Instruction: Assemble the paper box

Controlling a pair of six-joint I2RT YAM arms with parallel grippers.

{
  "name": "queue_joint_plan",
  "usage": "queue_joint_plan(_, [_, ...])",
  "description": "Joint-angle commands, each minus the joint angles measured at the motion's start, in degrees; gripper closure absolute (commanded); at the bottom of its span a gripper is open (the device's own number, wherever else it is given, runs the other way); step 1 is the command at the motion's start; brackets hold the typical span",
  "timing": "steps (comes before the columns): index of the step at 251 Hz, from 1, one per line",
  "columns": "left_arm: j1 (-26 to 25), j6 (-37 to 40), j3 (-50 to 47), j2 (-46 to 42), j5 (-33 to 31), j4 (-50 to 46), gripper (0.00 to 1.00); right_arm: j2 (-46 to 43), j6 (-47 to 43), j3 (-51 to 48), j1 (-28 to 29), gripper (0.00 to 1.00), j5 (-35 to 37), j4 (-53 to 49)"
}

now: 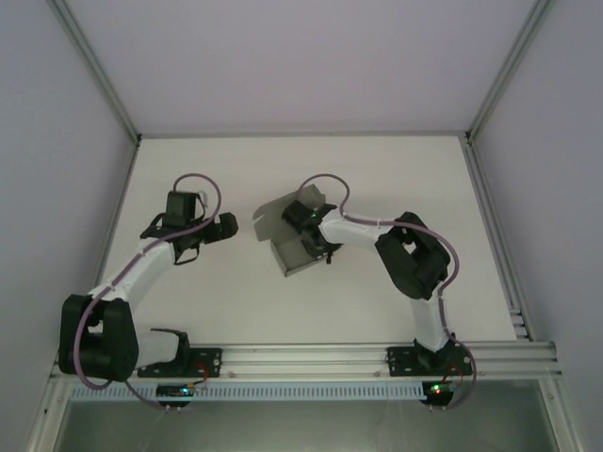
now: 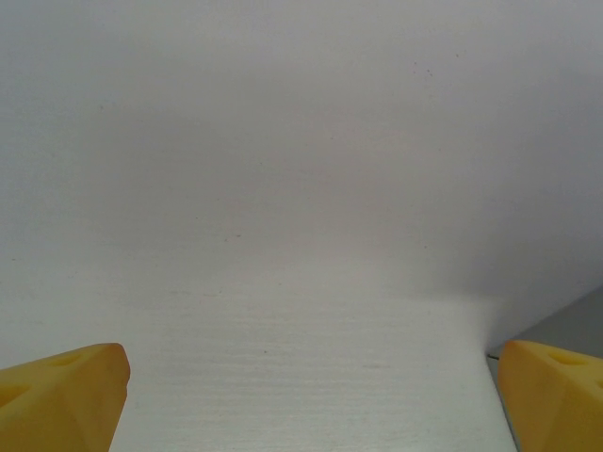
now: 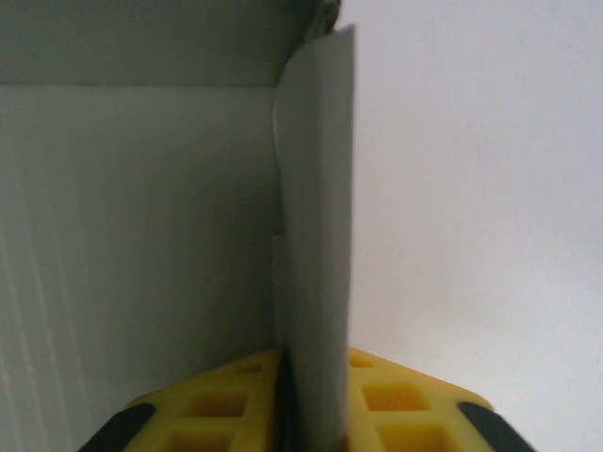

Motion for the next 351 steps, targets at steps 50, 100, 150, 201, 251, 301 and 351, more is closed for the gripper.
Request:
queue_joint_plan(50, [0.4, 0.7, 0.1, 0.3, 3.9, 2.3, 0.00, -6.6, 4.2, -3.5, -2.9, 0.52, -10.3, 5.6])
queue_joint_plan(100, [0.4, 0.6, -0.5, 0.5, 4.9, 3.3, 0.00, -8.2, 3.0, -5.4, -3.3, 0.48, -10.5, 9.2])
queue_joint_plan(150, [0.4, 0.5, -0.3, 1.5, 5.6, 4.0, 0.00, -7.1, -3.0, -7.6, -5.8, 0.61, -13.6, 14.2])
queue_joint_plan(201, [0.4, -0.1, -0.5, 3.0, 6.9, 4.9, 0.01, -2.5, -5.9, -6.8, -6.9, 0.77, -13.7, 18.0])
queue_joint_plan(251, [0.4, -0.4, -1.7, 4.5, 7.9, 6.8, 0.01, -2.7, -5.1, -8.0, -6.8, 1.00, -8.4, 20.8])
queue_joint_plan(301, [0.6, 2.5, 2.3, 10.5, 10.4, 8.1, 0.00, -14.0, -7.4, -14.0, -7.3, 1.00, -13.1, 29.9])
queue_joint_plan(351, [0.7, 2.2, 7.9, 16.0, 26.1, 18.7, 0.00, -28.4, -9.1, -19.4, -8.3, 1.00, -28.4, 42.2])
